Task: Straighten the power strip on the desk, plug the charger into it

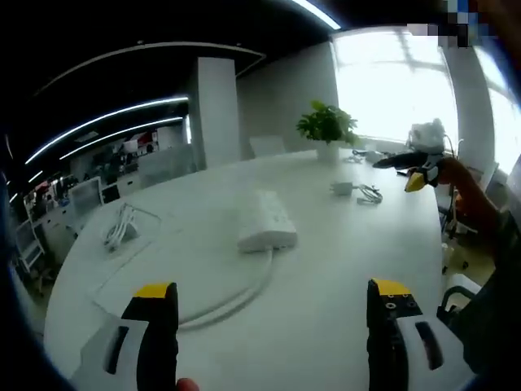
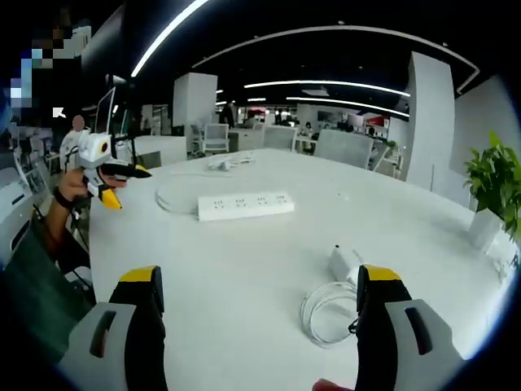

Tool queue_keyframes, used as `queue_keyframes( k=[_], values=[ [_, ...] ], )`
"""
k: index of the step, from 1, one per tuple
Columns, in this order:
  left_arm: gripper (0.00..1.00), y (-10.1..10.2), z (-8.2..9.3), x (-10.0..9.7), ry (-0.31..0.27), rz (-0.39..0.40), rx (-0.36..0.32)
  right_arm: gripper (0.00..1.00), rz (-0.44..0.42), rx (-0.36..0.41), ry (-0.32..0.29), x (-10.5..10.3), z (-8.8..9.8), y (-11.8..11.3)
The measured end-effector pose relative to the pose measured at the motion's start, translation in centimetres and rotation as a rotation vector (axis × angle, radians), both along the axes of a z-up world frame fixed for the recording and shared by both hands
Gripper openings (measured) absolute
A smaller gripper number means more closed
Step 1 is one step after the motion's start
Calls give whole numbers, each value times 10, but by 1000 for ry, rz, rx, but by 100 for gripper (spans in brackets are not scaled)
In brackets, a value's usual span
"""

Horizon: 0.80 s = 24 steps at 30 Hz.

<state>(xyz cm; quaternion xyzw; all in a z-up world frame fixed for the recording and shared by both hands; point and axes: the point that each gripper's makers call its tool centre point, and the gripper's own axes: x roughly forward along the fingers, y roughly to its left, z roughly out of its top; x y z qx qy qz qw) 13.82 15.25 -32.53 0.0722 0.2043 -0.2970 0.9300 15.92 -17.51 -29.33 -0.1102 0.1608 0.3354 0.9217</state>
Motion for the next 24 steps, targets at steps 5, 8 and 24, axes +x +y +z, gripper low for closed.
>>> queue_keyframes(
  k=[5,8,24],
  values=[
    [99,1,0,1,-2,2,-7,100,-1,-9,3,1,0,1],
    [99,1,-1,1,-1,-2,-8,100,3,-9,4,1,0,1],
    [99,-2,-7,0,0,-9,-22,100,17,-31,10,8,0,3]
  ],
)
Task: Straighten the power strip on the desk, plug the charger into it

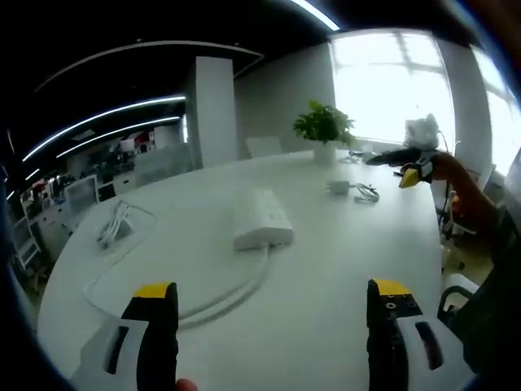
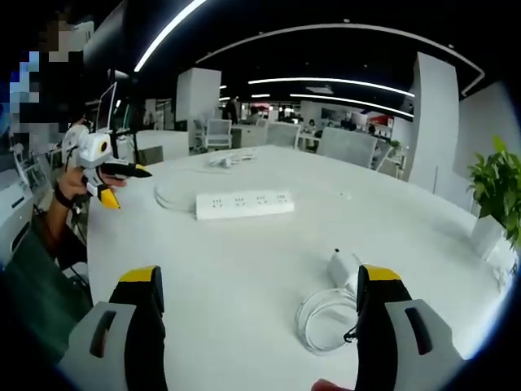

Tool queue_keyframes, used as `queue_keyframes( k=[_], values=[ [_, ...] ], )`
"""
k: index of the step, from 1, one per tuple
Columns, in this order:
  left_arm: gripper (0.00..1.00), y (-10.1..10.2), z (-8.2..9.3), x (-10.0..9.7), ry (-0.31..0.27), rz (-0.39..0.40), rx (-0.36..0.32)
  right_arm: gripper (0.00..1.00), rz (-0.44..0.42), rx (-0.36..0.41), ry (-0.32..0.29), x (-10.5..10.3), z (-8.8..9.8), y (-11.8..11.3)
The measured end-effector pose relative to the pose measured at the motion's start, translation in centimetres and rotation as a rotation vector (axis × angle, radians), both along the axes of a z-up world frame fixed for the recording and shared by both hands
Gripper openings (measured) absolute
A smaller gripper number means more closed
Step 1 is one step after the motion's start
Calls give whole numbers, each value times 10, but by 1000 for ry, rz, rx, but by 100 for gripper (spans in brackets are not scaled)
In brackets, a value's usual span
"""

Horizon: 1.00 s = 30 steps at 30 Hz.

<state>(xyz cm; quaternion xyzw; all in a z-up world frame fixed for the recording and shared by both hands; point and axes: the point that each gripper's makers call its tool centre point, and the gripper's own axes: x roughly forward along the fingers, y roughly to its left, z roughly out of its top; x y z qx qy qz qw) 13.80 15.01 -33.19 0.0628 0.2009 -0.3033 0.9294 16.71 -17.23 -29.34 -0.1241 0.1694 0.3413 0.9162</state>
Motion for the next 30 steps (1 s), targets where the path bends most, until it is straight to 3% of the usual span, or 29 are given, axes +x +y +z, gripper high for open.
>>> queue_keyframes(
  k=[30],
  values=[
    [99,2,-10,-1,16,0,-25,100,41,-59,-4,19,4,13]
  ],
)
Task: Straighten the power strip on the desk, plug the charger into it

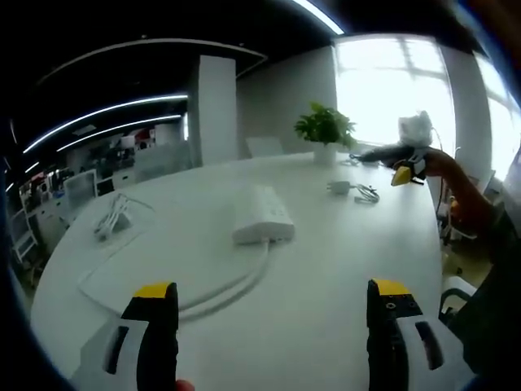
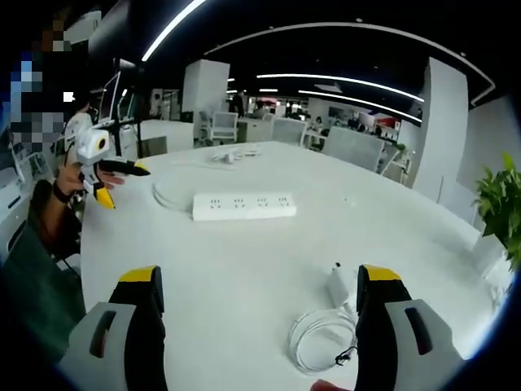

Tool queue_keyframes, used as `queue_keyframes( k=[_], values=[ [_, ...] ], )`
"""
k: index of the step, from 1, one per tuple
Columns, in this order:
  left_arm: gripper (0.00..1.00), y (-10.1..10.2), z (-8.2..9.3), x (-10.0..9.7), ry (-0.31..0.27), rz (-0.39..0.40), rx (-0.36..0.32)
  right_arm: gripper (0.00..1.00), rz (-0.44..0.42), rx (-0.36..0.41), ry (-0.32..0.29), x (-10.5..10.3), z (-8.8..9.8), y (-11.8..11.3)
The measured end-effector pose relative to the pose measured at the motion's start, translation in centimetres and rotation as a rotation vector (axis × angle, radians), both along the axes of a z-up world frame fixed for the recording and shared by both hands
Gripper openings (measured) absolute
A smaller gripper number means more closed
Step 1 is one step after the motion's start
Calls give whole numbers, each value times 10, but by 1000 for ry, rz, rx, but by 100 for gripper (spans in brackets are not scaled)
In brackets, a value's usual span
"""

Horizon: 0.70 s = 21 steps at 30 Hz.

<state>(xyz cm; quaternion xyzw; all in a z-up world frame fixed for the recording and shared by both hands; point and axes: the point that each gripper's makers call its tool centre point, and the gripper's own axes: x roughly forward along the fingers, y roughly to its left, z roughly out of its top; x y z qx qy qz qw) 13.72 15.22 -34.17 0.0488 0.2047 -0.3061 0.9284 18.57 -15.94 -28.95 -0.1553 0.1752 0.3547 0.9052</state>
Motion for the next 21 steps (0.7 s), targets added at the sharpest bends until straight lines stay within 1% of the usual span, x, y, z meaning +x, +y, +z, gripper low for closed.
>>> queue_keyframes(
  k=[21],
  values=[
    [99,4,-2,1,9,12,-5,100,43,-38,4,16,5,12]
  ],
)
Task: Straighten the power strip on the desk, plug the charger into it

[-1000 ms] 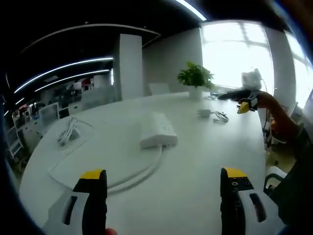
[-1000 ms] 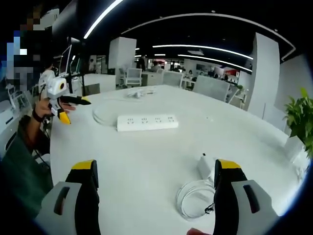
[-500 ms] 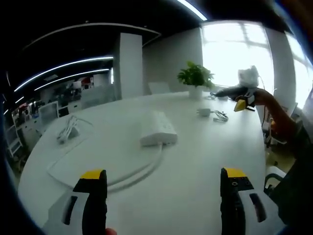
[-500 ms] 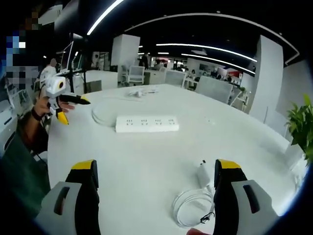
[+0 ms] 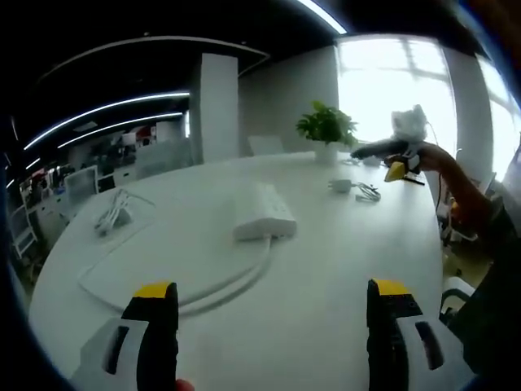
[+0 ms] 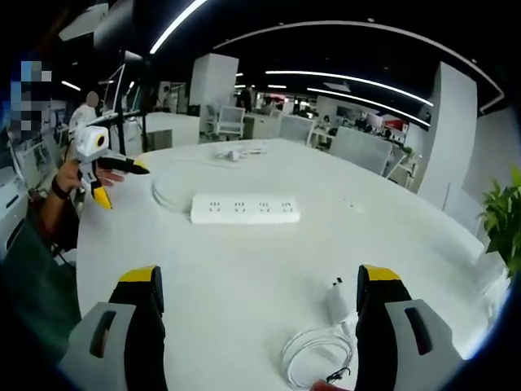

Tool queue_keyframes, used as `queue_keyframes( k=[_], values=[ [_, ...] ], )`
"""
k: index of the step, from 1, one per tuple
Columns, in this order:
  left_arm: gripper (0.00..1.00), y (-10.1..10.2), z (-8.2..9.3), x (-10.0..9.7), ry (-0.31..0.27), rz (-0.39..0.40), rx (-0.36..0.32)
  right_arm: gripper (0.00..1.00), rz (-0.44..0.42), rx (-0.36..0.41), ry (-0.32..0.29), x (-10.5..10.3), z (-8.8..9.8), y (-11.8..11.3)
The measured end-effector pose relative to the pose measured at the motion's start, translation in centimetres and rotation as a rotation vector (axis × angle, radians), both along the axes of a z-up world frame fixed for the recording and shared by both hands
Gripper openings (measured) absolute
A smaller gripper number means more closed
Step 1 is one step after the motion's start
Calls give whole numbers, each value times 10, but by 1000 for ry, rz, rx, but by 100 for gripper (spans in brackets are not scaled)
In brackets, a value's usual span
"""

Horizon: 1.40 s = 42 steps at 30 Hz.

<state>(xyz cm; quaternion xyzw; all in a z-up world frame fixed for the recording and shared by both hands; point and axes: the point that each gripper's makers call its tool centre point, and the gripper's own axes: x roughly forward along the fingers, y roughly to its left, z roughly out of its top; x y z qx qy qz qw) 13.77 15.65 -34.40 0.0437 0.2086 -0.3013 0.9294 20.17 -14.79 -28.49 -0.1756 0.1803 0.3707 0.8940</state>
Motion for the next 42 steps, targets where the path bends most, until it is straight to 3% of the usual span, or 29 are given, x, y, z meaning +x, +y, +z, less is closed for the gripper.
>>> queue_keyframes(
  k=[42],
  values=[
    [99,0,-4,0,7,-4,-12,100,80,-68,-20,22,22,26]
  ],
)
